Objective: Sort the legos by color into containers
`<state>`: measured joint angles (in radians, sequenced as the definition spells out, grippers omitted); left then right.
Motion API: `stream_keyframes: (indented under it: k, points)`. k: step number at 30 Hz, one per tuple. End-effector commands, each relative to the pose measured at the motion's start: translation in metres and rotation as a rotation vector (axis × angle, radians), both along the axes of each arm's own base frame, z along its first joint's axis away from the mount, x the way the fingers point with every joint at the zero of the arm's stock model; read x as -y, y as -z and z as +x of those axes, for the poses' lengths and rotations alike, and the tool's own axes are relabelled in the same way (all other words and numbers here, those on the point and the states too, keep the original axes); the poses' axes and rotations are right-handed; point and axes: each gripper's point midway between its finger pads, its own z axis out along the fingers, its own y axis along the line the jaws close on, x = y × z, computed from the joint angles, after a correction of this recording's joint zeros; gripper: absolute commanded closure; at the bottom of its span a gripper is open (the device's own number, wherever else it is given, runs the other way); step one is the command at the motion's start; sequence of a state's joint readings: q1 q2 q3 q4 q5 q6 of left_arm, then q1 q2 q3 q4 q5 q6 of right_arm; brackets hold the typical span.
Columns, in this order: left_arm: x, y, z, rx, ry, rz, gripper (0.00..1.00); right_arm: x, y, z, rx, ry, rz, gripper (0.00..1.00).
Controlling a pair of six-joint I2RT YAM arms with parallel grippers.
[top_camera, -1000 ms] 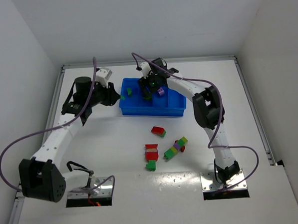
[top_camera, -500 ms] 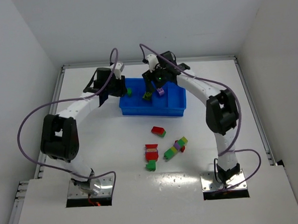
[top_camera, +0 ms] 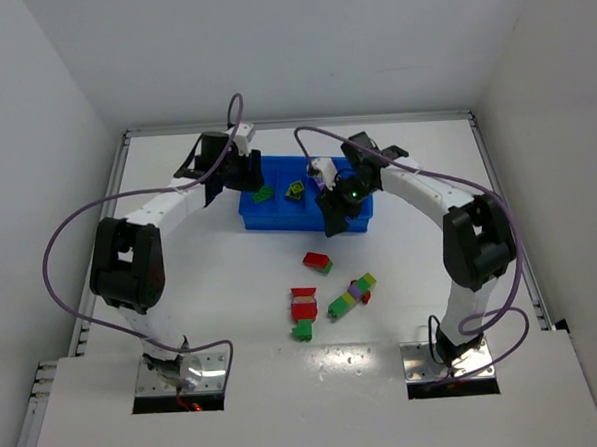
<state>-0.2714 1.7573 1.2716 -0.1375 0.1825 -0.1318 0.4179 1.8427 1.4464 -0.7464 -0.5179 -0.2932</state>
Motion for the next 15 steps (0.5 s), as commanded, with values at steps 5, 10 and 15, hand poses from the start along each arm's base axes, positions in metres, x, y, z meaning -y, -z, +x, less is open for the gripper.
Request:
stream_keyframes:
  k: [5, 10, 15]
  points:
    - [0.017, -0.107, -0.043, 0.191, 0.172, -0.182, 0.37, -0.003, 0.003, -0.064, -0.036, -0.169, 0.05, 0.34]
    - [0.002, -0.13, -0.077, 0.239, 0.18, -0.192, 0.34, -0.002, 0.015, -0.087, -0.037, -0.175, 0.067, 0.34]
    - [-0.006, -0.14, -0.11, 0.279, 0.19, -0.182, 0.34, -0.009, 0.025, -0.104, -0.056, -0.161, 0.059, 0.34]
